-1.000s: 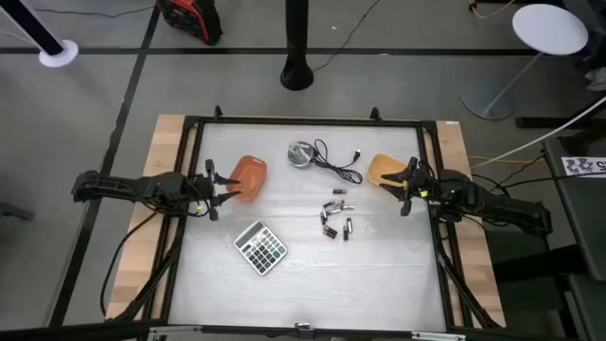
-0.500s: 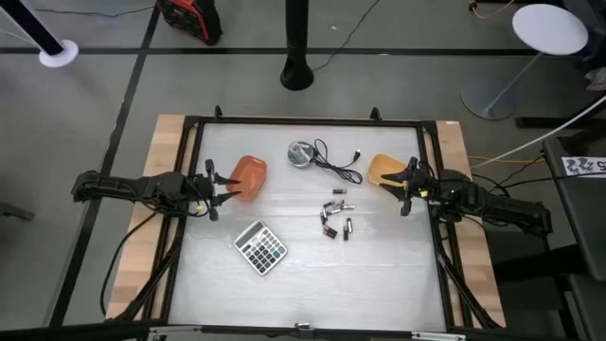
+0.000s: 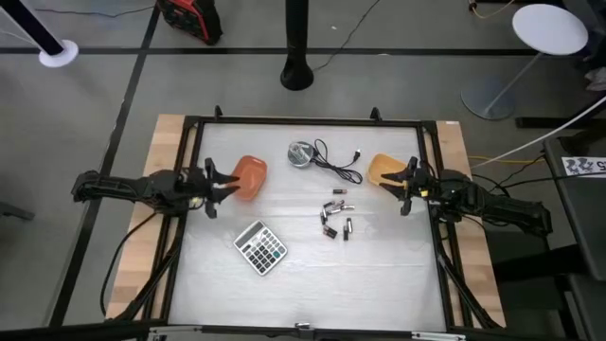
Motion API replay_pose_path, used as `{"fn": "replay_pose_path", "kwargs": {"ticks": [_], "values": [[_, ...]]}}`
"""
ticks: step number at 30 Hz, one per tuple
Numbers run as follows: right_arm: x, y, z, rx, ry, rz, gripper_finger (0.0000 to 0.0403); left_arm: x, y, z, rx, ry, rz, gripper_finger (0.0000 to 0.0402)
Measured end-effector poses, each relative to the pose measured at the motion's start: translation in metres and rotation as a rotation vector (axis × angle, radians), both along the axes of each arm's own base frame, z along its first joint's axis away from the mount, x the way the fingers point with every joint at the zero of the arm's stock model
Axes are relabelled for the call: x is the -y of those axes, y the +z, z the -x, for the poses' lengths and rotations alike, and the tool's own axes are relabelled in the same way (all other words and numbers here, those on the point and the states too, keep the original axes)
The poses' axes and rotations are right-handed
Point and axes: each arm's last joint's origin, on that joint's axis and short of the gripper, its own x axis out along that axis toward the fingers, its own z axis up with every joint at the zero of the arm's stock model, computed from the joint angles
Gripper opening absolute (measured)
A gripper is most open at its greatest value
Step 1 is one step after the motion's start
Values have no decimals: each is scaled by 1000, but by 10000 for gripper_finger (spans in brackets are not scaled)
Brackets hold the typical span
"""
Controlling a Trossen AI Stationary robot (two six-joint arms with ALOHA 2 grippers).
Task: Sort batteries
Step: Put the black battery into the orange bin
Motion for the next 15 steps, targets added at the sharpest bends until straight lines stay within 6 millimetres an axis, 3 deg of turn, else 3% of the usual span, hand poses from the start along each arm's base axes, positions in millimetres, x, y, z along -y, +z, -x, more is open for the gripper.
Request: {"fn": "replay_pose_path", "kwargs": {"ticks": [4, 10, 15], "values": [[0, 2, 0, 27, -3, 6, 127, 0, 17, 3, 200, -6, 79, 127], [0, 2, 0, 19, -3, 2, 127, -2, 43, 14, 473, 23, 31, 127], [0, 1, 0, 7, -2, 1, 127, -2, 48, 17, 517, 40, 6, 127]]}}
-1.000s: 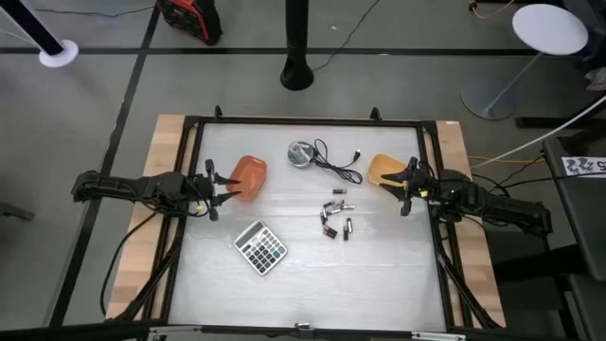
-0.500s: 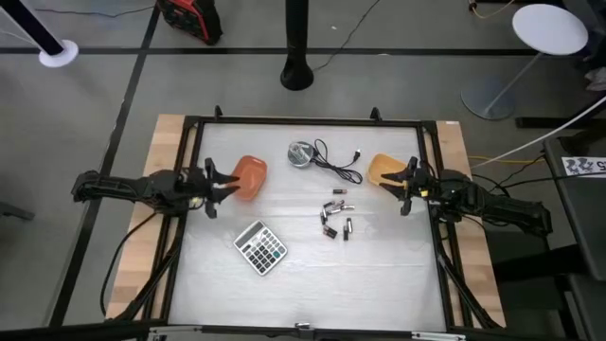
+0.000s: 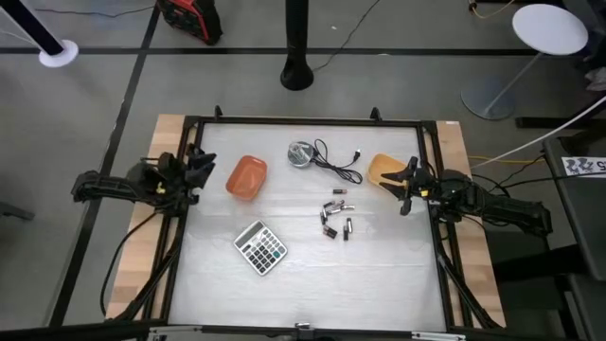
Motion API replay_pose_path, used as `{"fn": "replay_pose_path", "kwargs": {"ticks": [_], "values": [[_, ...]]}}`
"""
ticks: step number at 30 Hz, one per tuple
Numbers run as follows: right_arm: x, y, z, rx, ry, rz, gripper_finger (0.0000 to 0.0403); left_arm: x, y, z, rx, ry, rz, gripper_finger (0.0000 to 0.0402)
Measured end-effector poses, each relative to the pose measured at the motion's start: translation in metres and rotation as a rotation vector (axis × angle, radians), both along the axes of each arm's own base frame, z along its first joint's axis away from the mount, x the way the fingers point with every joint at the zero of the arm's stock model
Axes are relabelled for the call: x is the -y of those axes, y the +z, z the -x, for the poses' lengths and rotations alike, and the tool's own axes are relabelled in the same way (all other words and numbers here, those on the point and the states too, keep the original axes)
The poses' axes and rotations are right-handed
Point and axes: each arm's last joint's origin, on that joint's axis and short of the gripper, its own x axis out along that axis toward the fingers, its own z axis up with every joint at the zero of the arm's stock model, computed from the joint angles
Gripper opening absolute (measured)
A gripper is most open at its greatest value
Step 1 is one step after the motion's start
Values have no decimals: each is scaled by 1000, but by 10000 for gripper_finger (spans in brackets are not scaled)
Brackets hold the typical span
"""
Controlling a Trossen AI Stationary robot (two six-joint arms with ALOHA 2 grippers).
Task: Sort batteries
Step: Put the black battery into the orange bin
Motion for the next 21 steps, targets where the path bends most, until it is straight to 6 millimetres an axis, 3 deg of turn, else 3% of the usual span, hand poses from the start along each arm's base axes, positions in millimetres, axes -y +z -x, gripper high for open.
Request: {"fn": "replay_pose_path", "kwargs": {"ticks": [7, 11, 15, 21], "values": [[0, 0, 0, 1, -11, 3, 127, 1, -8, -19, -89, -14, 84, 127], [0, 1, 0, 1, -11, 13, 127, 3, -13, -41, -165, -44, 148, 127], [0, 1, 0, 0, -11, 22, 127, 5, -1, -76, -268, -2, 122, 127], [0, 1, 0, -1, -11, 29, 127, 11, 33, -144, -423, 132, -187, 127]]}}
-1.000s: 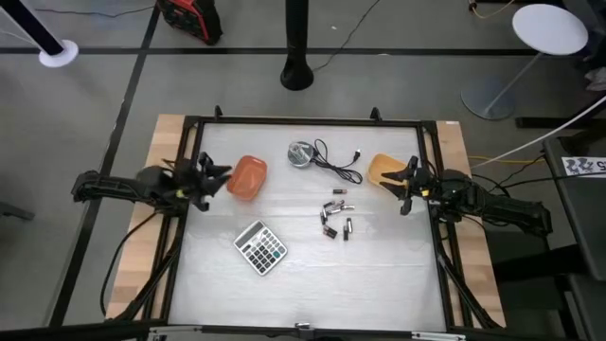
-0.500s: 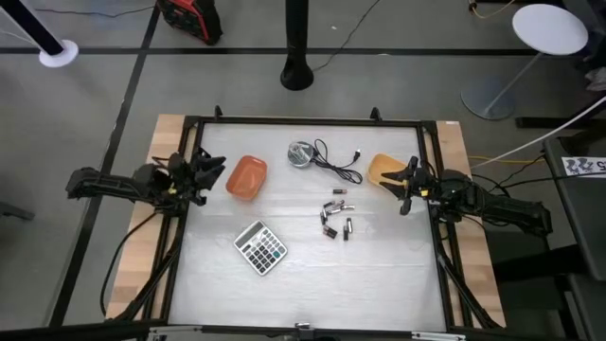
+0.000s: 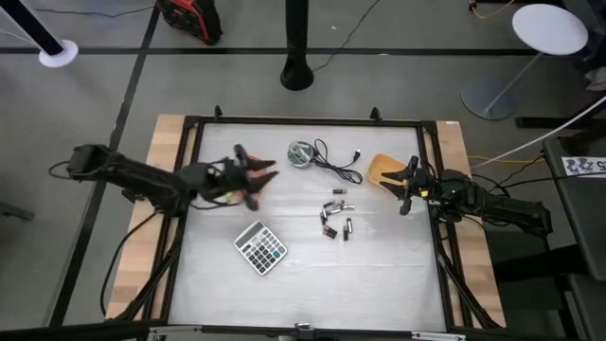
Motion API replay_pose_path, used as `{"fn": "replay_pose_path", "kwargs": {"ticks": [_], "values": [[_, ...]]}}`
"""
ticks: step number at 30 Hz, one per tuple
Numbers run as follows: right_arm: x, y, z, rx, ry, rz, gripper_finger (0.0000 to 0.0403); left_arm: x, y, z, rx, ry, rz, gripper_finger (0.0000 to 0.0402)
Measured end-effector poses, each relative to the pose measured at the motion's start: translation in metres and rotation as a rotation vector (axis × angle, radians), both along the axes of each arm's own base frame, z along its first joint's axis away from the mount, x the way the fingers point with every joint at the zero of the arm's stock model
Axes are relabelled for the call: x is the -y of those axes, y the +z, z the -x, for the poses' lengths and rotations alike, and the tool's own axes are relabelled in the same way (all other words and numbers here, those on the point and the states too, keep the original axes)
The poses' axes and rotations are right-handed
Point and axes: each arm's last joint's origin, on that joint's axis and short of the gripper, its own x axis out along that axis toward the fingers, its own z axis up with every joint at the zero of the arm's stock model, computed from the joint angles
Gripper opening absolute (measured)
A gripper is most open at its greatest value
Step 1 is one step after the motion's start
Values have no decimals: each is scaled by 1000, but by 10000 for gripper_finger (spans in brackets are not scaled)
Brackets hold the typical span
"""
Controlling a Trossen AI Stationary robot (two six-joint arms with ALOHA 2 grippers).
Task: Sort batteries
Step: Put the black battery into the orange bin
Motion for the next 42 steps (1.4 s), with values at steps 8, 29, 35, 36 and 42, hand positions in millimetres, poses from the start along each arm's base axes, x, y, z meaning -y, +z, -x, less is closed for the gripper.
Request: {"fn": "replay_pose_path", "kwargs": {"ticks": [8, 29, 35, 36, 42], "values": [[0, 0, 0, -3, 16, -2, 127, 4, 18, -72, -93, 54, -213, 127], [-2, 0, 0, -2, 69, -5, 127, -68, -81, -199, -522, -43, 86, 127], [-2, 0, 0, -4, 69, -6, 127, -71, -104, -218, -630, -111, 117, 127], [-2, -1, 0, -7, 69, -6, 127, -71, -107, -220, -654, -119, 115, 127], [-2, -2, 0, -22, 68, -10, 127, -70, -124, -222, -754, -130, 128, 127]]}}
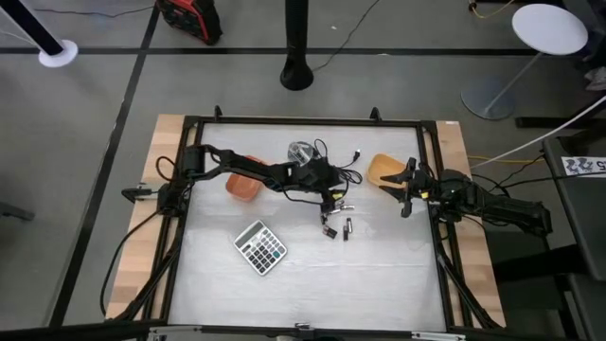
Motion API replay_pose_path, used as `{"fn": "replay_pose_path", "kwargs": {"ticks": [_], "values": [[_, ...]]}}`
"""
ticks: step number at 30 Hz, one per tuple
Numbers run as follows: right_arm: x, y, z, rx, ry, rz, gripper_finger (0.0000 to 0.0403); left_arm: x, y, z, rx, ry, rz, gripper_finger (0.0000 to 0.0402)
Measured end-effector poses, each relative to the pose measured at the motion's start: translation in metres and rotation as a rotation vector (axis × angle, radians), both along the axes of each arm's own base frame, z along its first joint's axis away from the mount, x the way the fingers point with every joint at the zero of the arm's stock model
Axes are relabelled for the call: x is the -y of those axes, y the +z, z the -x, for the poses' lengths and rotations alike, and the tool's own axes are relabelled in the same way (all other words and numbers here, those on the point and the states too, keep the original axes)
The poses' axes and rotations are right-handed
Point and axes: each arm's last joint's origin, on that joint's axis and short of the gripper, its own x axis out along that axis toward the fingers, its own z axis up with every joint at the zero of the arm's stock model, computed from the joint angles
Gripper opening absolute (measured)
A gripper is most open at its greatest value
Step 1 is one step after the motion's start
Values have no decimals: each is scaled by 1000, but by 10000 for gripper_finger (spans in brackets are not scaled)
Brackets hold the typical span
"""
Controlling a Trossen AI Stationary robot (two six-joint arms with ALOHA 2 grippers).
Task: Sort batteries
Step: Put the black battery into the orange bin
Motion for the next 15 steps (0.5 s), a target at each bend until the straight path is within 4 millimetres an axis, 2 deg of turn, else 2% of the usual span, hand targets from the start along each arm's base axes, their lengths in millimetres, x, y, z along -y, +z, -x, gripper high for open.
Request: {"fn": "replay_pose_path", "kwargs": {"ticks": [15], "values": [[0, 0, 0, -6, 0, -1, 127, 3, -9, 6, -111, 0, 20, 127]]}}
